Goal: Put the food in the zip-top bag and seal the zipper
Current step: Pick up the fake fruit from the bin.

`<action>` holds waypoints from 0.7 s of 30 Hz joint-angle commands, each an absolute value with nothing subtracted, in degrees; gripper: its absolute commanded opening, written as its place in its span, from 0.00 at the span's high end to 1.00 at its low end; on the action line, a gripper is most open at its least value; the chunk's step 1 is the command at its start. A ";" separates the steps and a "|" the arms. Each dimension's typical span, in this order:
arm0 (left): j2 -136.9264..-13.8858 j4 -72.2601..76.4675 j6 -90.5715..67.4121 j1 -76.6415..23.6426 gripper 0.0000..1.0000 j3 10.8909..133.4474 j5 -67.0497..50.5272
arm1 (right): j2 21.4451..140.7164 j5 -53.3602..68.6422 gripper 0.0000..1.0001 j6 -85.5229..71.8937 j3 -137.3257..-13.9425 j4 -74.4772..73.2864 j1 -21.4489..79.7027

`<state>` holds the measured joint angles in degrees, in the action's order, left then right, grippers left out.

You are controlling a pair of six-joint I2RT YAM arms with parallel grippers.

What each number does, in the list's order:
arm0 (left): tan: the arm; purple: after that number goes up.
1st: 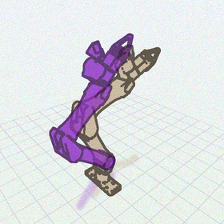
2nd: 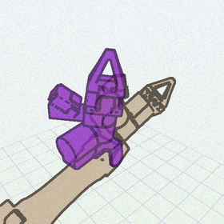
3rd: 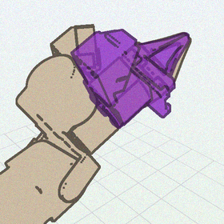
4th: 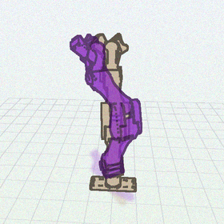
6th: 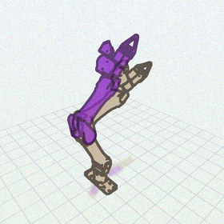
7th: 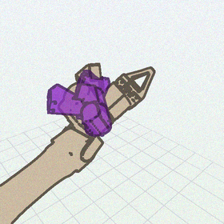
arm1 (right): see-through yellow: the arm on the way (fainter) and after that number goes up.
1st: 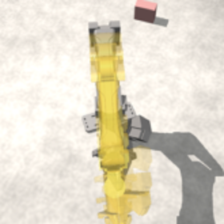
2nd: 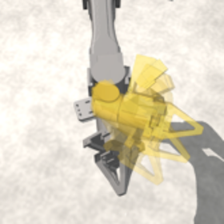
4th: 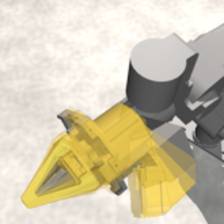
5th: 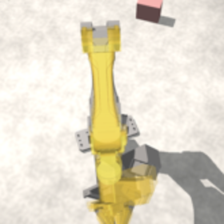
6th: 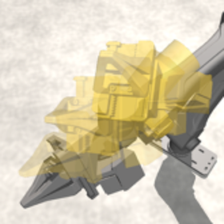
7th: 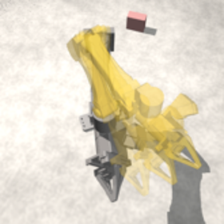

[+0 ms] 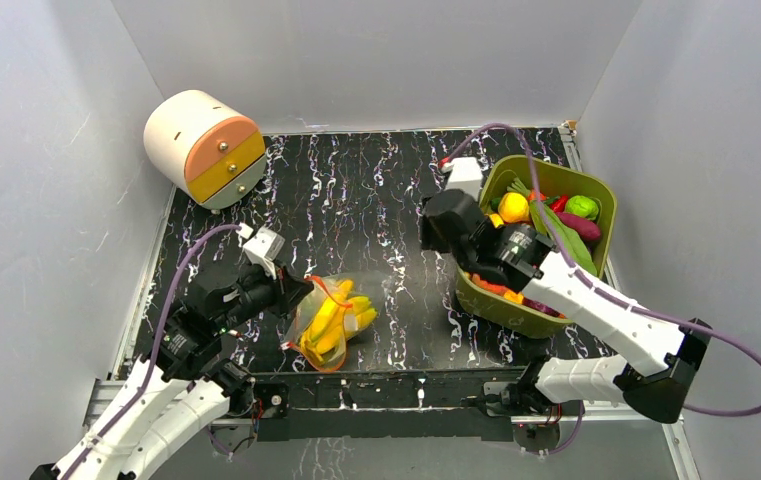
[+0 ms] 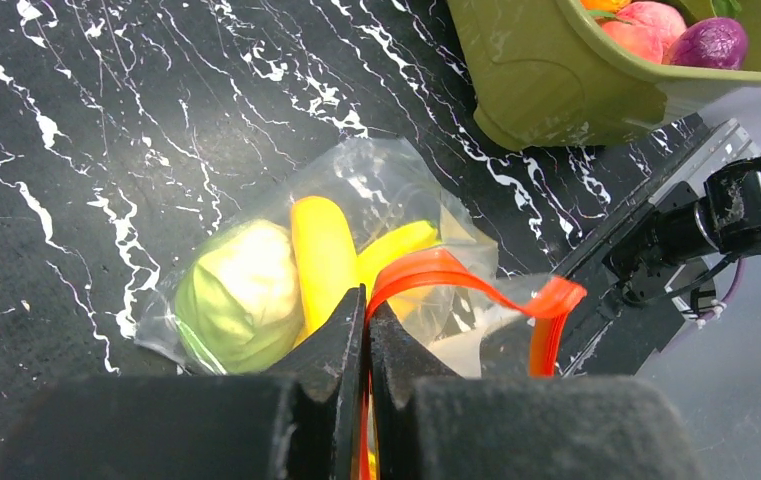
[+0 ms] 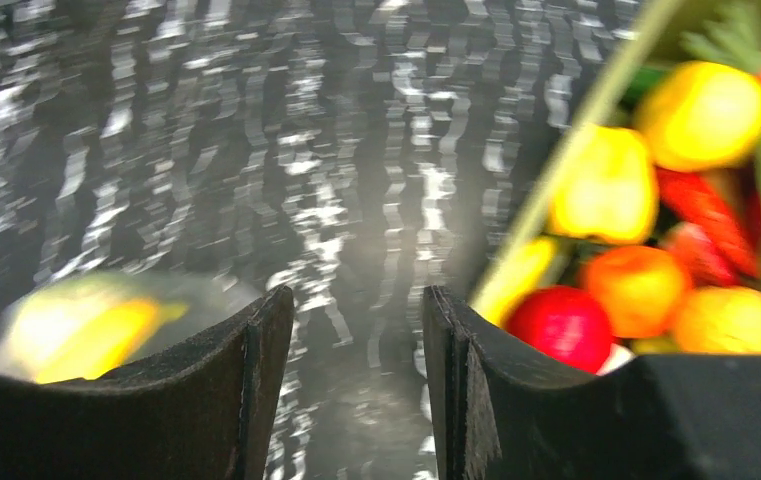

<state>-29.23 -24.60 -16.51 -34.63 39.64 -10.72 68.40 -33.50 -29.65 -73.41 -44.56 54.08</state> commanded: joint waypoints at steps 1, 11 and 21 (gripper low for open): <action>-26.95 -23.71 -16.26 -34.76 1.00 39.40 -8.47 | 67.70 -37.84 0.52 -28.09 -77.28 -51.81 44.29; -28.77 -24.70 -15.73 -34.75 1.00 39.50 -7.34 | 65.70 -36.29 0.46 -35.67 -71.30 -53.55 35.13; -28.21 -24.85 -15.64 -34.74 1.00 39.39 -7.47 | 63.60 -39.06 0.31 -47.03 -65.08 -60.27 34.54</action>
